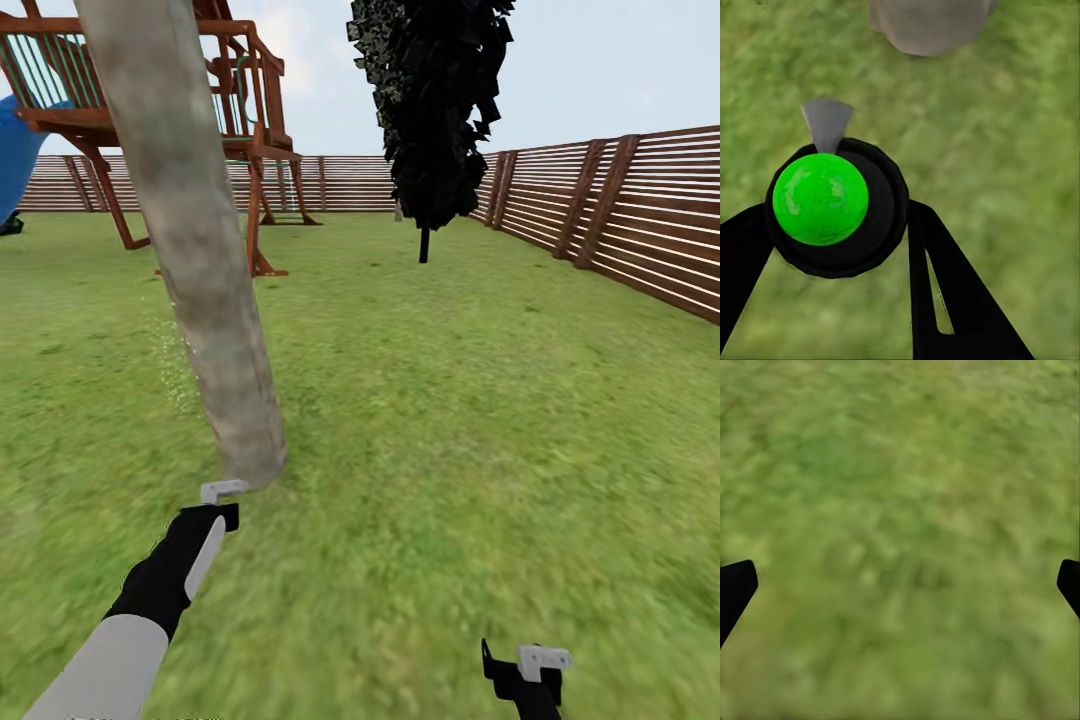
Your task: In the garden, pick up the pesticide atomizer on the floor and spray pesticide onto both trees until each tree trunk is fully covered.
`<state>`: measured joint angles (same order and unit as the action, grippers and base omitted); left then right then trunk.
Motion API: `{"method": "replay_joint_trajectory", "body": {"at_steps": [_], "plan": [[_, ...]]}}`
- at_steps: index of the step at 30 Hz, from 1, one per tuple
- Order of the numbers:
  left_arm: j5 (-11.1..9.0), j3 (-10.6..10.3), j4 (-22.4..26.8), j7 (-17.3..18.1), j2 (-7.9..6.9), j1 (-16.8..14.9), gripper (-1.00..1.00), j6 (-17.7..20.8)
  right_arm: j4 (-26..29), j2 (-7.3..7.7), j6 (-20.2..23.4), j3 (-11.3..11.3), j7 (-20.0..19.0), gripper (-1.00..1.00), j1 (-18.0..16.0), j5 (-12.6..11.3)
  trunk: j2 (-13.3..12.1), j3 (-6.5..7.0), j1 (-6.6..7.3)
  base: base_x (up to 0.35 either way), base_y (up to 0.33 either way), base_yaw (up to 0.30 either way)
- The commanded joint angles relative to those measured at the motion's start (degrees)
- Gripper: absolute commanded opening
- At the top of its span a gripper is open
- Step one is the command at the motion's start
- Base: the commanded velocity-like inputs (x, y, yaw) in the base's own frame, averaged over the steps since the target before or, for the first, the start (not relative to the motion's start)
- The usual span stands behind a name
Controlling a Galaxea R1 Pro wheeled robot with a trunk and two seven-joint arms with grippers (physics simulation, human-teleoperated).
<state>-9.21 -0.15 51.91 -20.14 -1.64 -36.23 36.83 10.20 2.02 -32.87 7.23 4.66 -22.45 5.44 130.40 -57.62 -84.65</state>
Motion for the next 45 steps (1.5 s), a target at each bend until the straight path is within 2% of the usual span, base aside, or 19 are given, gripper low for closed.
{"method": "replay_joint_trajectory", "body": {"at_steps": [1, 4, 7, 12, 22, 24, 25, 26, 28, 30, 32, 35, 37, 40, 42, 43, 45], "plan": [[0.31, -0.42, -1.1, -0.27, 0.38, -0.24, -1.0, -1.3, 0.0, 0.05, 0.0, -0.02, 0.0, 1.0, -0.01, 0.01, 0.0, 0.0, 0.0, 0.0, -0.004, 0.051], [0.52, -0.83, -7.87, 0.12, 0.48, -1.15, -1.0, -3.22, 0.0, 0.09, 0.0, -0.03, 0.0, 1.0, -0.01, 0.01, 0.0, 0.0, 0.0, 0.0, -0.001, 0.015], [0.48, -0.94, -11.27, 0.23, 0.3, -3.6, -1.0, -3.52, 0.0, 0.09, 0.0, -0.03, 0.0, 1.0, -0.03, 0.01, 0.0, 0.0, 0.0, 0.0, 0.0, 0.001], [0.54, -1.14, -11.32, 0.28, 0.07, -3.63, -1.0, -5.55, 0.0, 0.11, 0.0, -0.03, 0.01, 1.0, -0.03, 0.01, 0.0, 0.0, 0.0, 0.016, 0.0, 0.0], [0.63, -0.99, -11.34, 0.45, -0.18, -3.69, -1.0, -4.88, -0.07, 0.17, 0.0, -0.03, 0.08, 1.0, -0.02, 0.01, 0.0, 0.0, 0.0, 0.28, 0.0, 0.0], [0.6, -0.95, -11.31, 0.48, -1.01, -3.7, -1.0, -4.9, -0.07, 0.18, 0.0, -0.03, 0.05, 1.0, -0.01, 0.01, 0.0, 0.0, 0.0, 0.033, 0.0, 0.0], [0.45, -0.82, -11.31, 0.71, -1.88, -3.79, -1.0, -4.82, -0.08, 0.18, 0.0, -0.03, 0.06, 1.0, -0.01, 0.01, 0.0, 0.0, 0.0, 0.012, 0.0, 0.0], [0.29, -0.69, -11.35, 1.75, -3.1, -3.95, -1.0, -4.74, -0.08, 0.18, 0.0, -0.03, 0.07, 1.0, 0.0, 0.01, 0.0, 0.0, 0.0, 0.006, 0.0, 0.0], [0.43, -0.52, -11.37, 6.26, -6.37, -4.36, -1.0, -4.51, -0.08, 0.18, 0.0, -0.03, 0.04, 1.0, 0.01, 0.01, 0.0, 0.0, 0.0, 0.001, 0.0, 0.0], [0.71, -0.64, -11.32, 7.36, -7.05, -4.36, -1.0, -4.34, -0.09, 0.18, 0.0, -0.03, 0.05, 1.0, -0.01, 0.01, 0.0, 0.0, 0.0, 0.0, 0.0, 0.0], [0.53, -0.8, -11.28, 7.68, -6.48, -4.34, -1.0, -4.04, -0.09, 0.18, 0.0, -0.03, 0.04, 1.0, 0.0, 0.01, 0.0, 0.0, 0.0, 0.0, 0.0, 0.0], [0.5, -0.9, -11.14, 7.82, -3.18, -4.4, -1.0, -3.96, -0.09, 0.18, 0.0, -0.03, 0.0, 1.0, -0.02, 0.01, 0.0, 0.0, 0.0, 0.0, 0.0, 0.0], [0.51, -0.92, -10.66, 7.9, -2.35, -4.46, -1.0, -3.96, -0.09, 0.18, 0.0, -0.03, 0.02, 1.0, -0.01, 0.01, 0.0, 0.0, 0.0, 0.0, 0.0, 0.0], [0.7, -0.78, -10.26, 8.02, -3.38, -4.55, -1.0, -3.55, -0.09, 0.18, 0.0, -0.03, 0.01, 1.0, -0.02, 0.01, 0.0, 0.0, 0.0, 0.0, 0.0, 0.0], [0.3, -0.55, -9.98, 8.14, -5.94, -4.81, -1.0, -1.33, -0.09, 0.18, 0.02, -0.03, 0.0, 1.0, -0.03, 0.01, 0.0, 0.0, 0.0, 0.0, 0.0, 0.0], [0.16, -0.57, -9.93, 8.16, -6.71, -4.87, -1.0, -0.86, -0.09, 0.18, 0.02, -0.03, 0.0, 1.0, -0.03, 0.02, 0.0, 0.0, 0.0, 0.0, 0.0, 0.0], [0.18, -0.82, -9.83, 8.18, -6.48, -4.9, -1.0, -0.6, -0.09, 0.16, 0.06, -0.03, 0.0, 1.0, 0.01, 0.02, 0.0, 0.0, 0.0, 0.0, 0.0, 0.0]]}}
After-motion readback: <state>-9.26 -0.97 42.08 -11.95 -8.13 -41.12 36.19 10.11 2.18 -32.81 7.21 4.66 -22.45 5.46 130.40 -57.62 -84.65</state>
